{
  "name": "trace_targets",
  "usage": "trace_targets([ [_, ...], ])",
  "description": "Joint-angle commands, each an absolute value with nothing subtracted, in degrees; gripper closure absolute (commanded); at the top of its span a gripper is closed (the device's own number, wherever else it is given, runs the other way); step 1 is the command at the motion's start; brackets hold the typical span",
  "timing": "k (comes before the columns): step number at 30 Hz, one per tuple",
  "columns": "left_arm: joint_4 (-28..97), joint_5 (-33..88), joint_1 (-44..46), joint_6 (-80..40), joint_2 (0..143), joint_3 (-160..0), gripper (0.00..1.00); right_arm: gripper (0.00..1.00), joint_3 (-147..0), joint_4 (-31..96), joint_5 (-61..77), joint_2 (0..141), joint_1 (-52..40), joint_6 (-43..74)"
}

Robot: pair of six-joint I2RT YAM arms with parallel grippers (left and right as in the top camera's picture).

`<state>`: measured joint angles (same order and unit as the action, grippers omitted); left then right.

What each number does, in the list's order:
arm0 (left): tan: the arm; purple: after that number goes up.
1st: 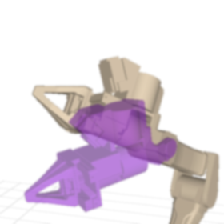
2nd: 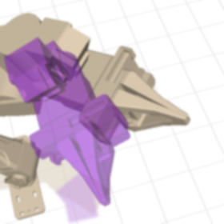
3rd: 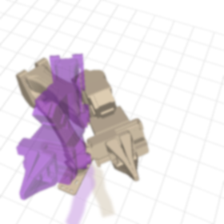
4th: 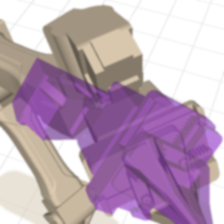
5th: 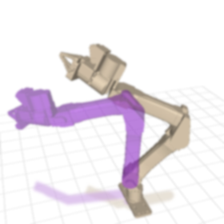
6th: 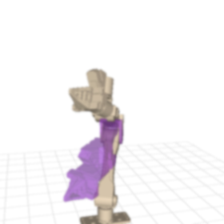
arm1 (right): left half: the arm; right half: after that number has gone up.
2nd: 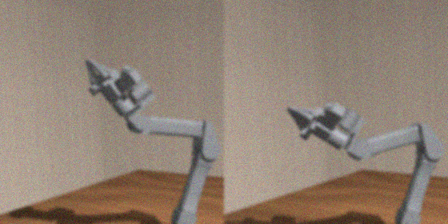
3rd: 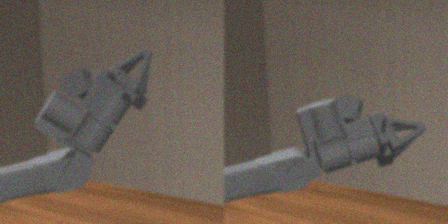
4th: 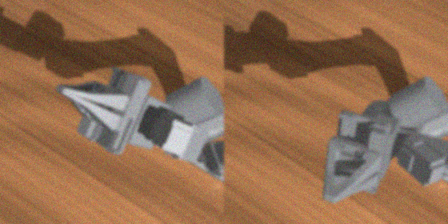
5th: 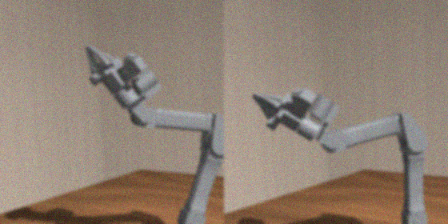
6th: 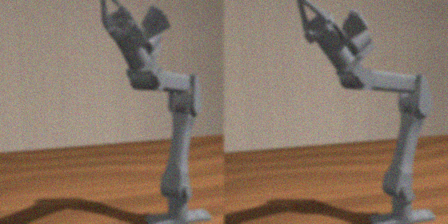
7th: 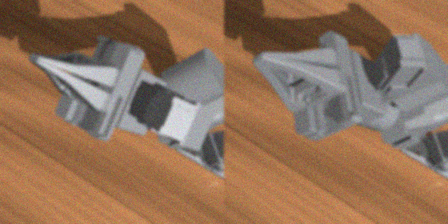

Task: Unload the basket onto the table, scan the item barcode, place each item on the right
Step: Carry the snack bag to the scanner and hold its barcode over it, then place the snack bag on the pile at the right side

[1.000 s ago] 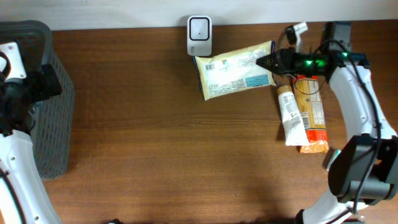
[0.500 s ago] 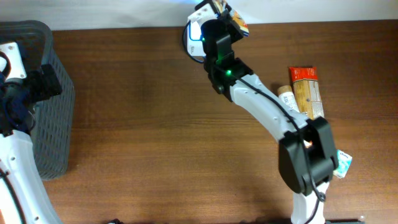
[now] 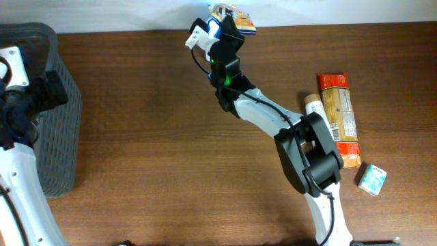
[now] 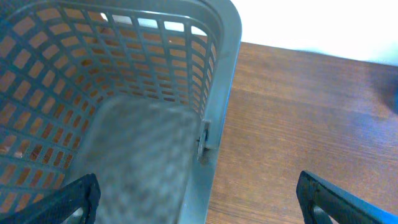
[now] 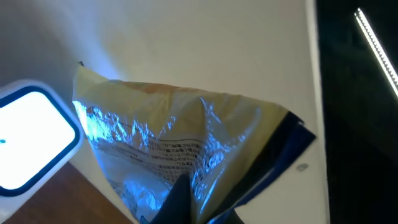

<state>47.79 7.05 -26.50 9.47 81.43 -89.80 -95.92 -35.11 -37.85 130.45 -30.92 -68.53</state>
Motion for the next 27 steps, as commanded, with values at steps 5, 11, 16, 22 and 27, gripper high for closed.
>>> trace_targets([
  [5, 47.7, 7.49, -26.81, 10.41, 80.9, -90.06, 0.01, 0.96, -96.82, -36.49, -36.67, 132.51, -31.55, -73.12],
  [11, 47.7, 7.49, -26.81, 10.41, 80.9, -90.06, 0.01, 0.96, -96.82, -37.95, -38.26, 131.44, -31.99, -73.69],
  [16, 47.7, 7.49, -26.81, 10.41, 80.9, -90.06, 0.01, 0.96, -96.82, -36.77, -46.7, 118.41, -31.77, -67.26],
  [22, 47.7, 7.49, -26.81, 10.41, 80.9, -90.06, 0.01, 0.96, -96.82, 10.57, -60.69, 100.14, -30.2, -27.68],
  [27, 47.7, 7.49, -26.81, 10.41, 80.9, -90.06, 0.01, 0.96, -96.68, 52.01, -67.16, 96.38, -17.93, 7.01],
])
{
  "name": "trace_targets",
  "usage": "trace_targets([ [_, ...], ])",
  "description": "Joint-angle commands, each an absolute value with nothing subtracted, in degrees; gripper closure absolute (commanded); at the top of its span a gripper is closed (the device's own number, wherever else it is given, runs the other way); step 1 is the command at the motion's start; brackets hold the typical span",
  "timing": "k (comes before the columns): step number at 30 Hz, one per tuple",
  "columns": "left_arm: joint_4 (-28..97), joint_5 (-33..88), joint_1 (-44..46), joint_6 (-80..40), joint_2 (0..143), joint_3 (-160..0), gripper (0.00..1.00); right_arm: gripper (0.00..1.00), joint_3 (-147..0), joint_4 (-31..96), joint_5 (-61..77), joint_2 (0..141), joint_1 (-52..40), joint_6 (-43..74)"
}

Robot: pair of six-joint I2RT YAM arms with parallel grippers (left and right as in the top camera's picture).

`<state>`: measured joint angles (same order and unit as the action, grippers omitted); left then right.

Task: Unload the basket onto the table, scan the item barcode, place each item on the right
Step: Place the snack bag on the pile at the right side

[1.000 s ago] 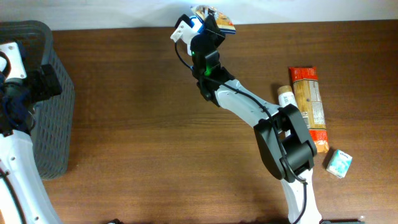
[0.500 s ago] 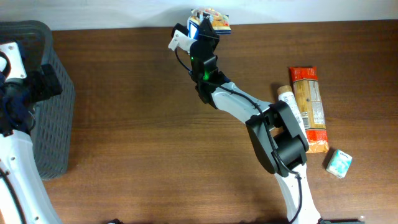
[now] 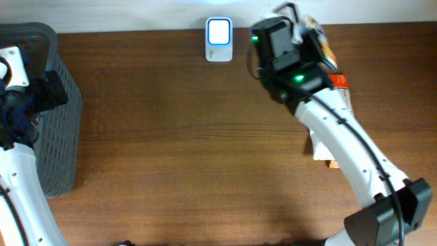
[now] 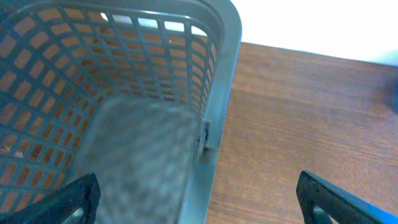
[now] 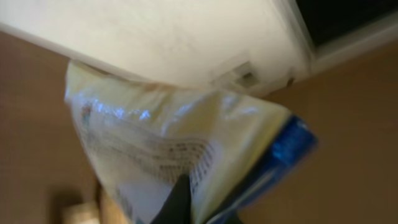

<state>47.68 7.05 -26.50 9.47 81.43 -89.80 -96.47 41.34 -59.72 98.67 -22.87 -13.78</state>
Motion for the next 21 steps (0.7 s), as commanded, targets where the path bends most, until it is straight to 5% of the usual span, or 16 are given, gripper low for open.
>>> trace_targets([
  [1, 47.7, 7.49, -26.81, 10.41, 80.88, -90.06, 0.01, 0.96, -96.66, 58.3, -67.16, 96.49, -15.16, 13.34],
  [3, 47.7, 7.49, -26.81, 10.41, 80.9, -90.06, 0.01, 0.96, -96.66, 68.47, -66.35, 96.82, -6.96, 23.33],
  [7, 47.7, 7.49, -26.81, 10.41, 80.9, -90.06, 0.01, 0.96, -95.44, 68.82, -52.14, 100.95, 0.82, 23.22],
  [8, 47.7, 7.49, -26.81, 10.41, 80.9, -90.06, 0.01, 0.9, -94.32, 68.79, -52.36, 103.07, 0.95, 23.2],
  [9, 47.7, 7.49, -26.81, 10.41, 80.88, -90.06, 0.01, 0.42, -93.54, 69.01, -52.47, 105.56, 0.71, 23.22],
  [11, 47.7, 7.49, -26.81, 10.41, 80.9, -90.06, 0.01, 0.09, -93.71, 69.65, -51.66, 105.86, -2.13, 22.85],
  [12, 47.7, 7.49, -26.81, 10.41, 80.9, -90.06, 0.01, 0.04, -94.19, 69.78, -49.89, 105.08, -4.49, 20.71],
  [18, 47.7, 7.49, -26.81, 10.41, 80.9, -90.06, 0.01, 0.01, -100.2, 69.28, 0.05, 89.76, -11.51, 6.46],
  [20, 47.7, 7.49, -26.81, 10.41, 80.9, -90.06, 0.01, 0.01, -100.2, 69.45, 26.24, 83.4, -11.57, -4.29],
  [21, 47.7, 7.49, -26.81, 10.41, 80.9, -90.06, 0.01, 0.01, -100.18, 69.19, 26.98, 82.46, -11.62, -4.27],
])
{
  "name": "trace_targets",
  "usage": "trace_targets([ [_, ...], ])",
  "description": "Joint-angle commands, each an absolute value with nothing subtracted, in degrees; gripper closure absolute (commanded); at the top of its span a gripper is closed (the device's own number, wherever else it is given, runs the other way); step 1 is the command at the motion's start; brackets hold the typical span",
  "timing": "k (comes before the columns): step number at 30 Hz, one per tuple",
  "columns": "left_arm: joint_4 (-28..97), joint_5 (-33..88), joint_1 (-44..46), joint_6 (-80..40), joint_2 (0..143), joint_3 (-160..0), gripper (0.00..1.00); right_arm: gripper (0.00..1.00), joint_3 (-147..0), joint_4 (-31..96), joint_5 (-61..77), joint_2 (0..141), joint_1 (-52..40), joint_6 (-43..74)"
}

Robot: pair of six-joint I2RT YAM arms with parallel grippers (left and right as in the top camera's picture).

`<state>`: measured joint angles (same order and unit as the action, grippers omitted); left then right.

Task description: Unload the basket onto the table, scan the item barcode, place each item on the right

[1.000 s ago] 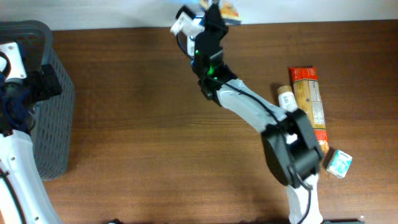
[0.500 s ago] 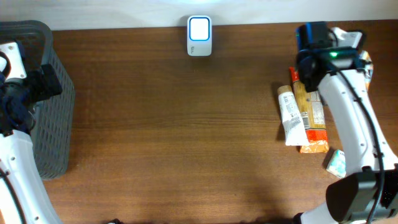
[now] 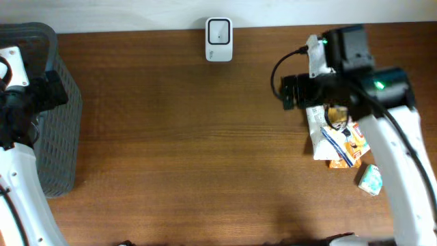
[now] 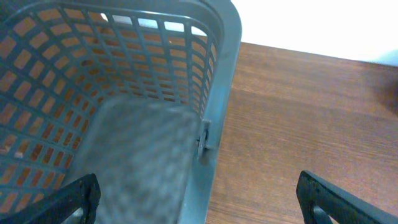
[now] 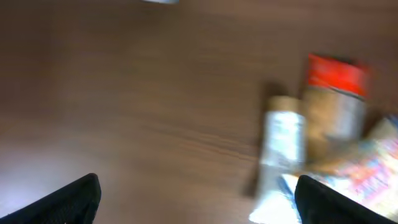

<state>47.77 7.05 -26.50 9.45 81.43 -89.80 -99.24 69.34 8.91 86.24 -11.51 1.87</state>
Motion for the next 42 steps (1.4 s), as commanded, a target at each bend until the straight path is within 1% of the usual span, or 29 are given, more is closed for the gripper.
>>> trace_targets([
  [1, 47.7, 7.49, -26.81, 10.41, 80.9, -90.06, 0.01, 0.01, -100.18, 69.32, 24.38, 82.5, -11.6, -4.27],
  [2, 47.7, 7.49, -26.81, 10.41, 80.9, -90.06, 0.01, 0.01, -100.18, 69.69, 21.91, 82.81, -11.6, -4.27],
  [10, 47.7, 7.49, -26.81, 10.41, 80.9, -90.06, 0.01, 0.01, -100.18, 69.67, 21.8, 83.42, -11.6, -4.27],
  [12, 47.7, 7.49, -26.81, 10.41, 80.9, -90.06, 0.01, 0.02, -99.74, 69.65, 15.77, 81.89, -11.62, -4.27],
  [13, 47.7, 7.49, -26.81, 10.41, 80.9, -90.06, 0.01, 0.01, -97.8, 65.36, 13.61, 79.81, -11.6, -4.27],
  [16, 47.7, 7.49, -26.81, 10.41, 80.9, -90.06, 0.01, 0.01, -83.94, 43.11, 12.38, 69.69, -9.13, -4.01],
  [18, 47.7, 7.49, -26.81, 10.41, 80.9, -90.06, 0.01, 0.01, -67.61, 23.55, 15.03, 58.26, -5.13, -4.03],
  [19, 47.7, 7.49, -26.81, 10.41, 80.9, -90.06, 0.01, 0.01, -59.68, 16.25, 15.44, 51.96, -2.81, -4.05],
  [21, 47.7, 7.49, -26.81, 10.41, 80.88, -90.06, 0.01, 0.01, -43.55, 6.74, 15.44, 37.65, 0.12, -4.03],
  [24, 47.7, 7.49, -26.81, 10.41, 80.9, -90.06, 0.01, 0.01, -19.75, -2.63, 16.03, 15.33, 2.39, -4.05],
  [26, 47.7, 7.49, -26.81, 10.41, 80.88, -90.06, 0.01, 0.01, -9.34, -4.6, 16.05, 5.45, 2.39, -4.03],
  [29, 47.7, 7.49, -26.81, 10.41, 80.9, -90.06, 0.01, 0.01, -4.21, -4.97, 16.03, 0.89, 2.39, -4.05],
  [32, 47.7, 7.49, -26.81, 10.41, 80.9, -90.06, 0.01, 0.01, -0.73, -6.28, 16.14, 0.19, 2.37, -4.01],
  [36, 47.7, 7.49, -26.81, 10.41, 80.9, -90.06, 0.01, 0.01, -0.32, -7.14, 15.88, 0.19, 2.33, -4.08],
  [39, 47.7, 7.49, -26.81, 10.41, 80.9, -90.06, 0.01, 0.01, -0.32, 1.48, 15.86, 0.19, 2.33, -4.08],
  [42, 47.7, 7.49, -26.81, 10.41, 80.88, -90.06, 0.01, 0.01, -0.32, 3.07, 15.86, 0.51, 2.33, -4.08],
])
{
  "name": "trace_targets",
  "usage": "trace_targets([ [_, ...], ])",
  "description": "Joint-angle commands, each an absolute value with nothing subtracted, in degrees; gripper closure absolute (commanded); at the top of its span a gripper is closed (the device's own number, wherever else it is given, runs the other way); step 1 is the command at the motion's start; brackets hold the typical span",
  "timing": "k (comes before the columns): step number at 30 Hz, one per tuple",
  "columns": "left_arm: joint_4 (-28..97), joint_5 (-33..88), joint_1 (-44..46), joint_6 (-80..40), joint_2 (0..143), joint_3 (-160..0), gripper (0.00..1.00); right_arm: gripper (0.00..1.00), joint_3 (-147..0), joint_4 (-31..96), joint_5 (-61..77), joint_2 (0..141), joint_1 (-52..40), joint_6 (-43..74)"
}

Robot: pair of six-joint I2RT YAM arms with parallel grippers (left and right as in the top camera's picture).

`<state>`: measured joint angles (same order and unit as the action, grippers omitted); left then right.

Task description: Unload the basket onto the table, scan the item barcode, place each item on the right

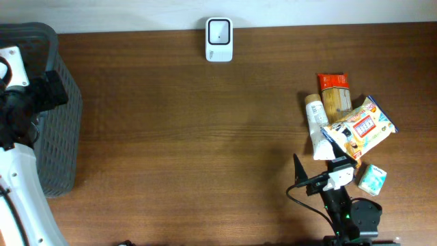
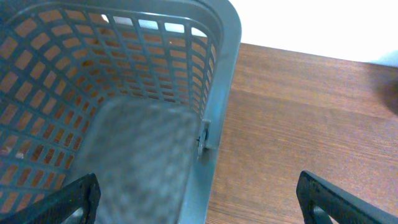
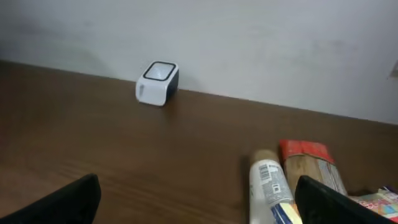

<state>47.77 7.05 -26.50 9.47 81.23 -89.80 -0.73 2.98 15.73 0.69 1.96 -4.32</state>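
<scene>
The white scanner [image 1: 219, 30] stands at the table's far edge and also shows in the right wrist view as the scanner [image 3: 158, 83]. A yellow and blue snack bag [image 1: 358, 128] lies on the pile of items at the right, resting partly on a white tube [image 1: 315, 126]. My right gripper [image 1: 319, 171] sits low near the table's front edge, below the pile. In the right wrist view the gripper [image 3: 202, 208] is open and holds nothing. My left gripper [image 2: 199, 199] hangs open over the rim of the grey basket [image 2: 217, 81].
An orange and red package [image 1: 336, 96] lies beside the tube [image 3: 268, 186], and a small teal box [image 1: 373, 179] sits near the front right. The grey basket [image 1: 58, 137] stands at the left edge. A white wall runs behind the scanner.
My right arm was over the item pile and is now drawn back to the table's front edge, its gripper still open. The snack bag lies uncovered on the pile. The left arm has not moved.
My right gripper first held the snack bag up against the scanner at the far edge. It then held the bag to the right of the scanner, above the pile. Later it was open with the bag lying on the pile, and now the arm is withdrawn.
</scene>
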Motion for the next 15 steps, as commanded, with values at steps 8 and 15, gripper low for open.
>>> trace_targets([
  [8, 47.7, 7.49, -26.81, 10.41, 80.88, -90.06, 0.01, 0.01, -0.32, 3.05, 15.86, 0.51, 2.33, -4.08],
  [15, 53.56, 19.97, -26.7, 4.34, 80.77, -90.04, 0.01, 0.01, -0.32, 3.05, 15.86, 0.51, 2.33, -4.08],
])
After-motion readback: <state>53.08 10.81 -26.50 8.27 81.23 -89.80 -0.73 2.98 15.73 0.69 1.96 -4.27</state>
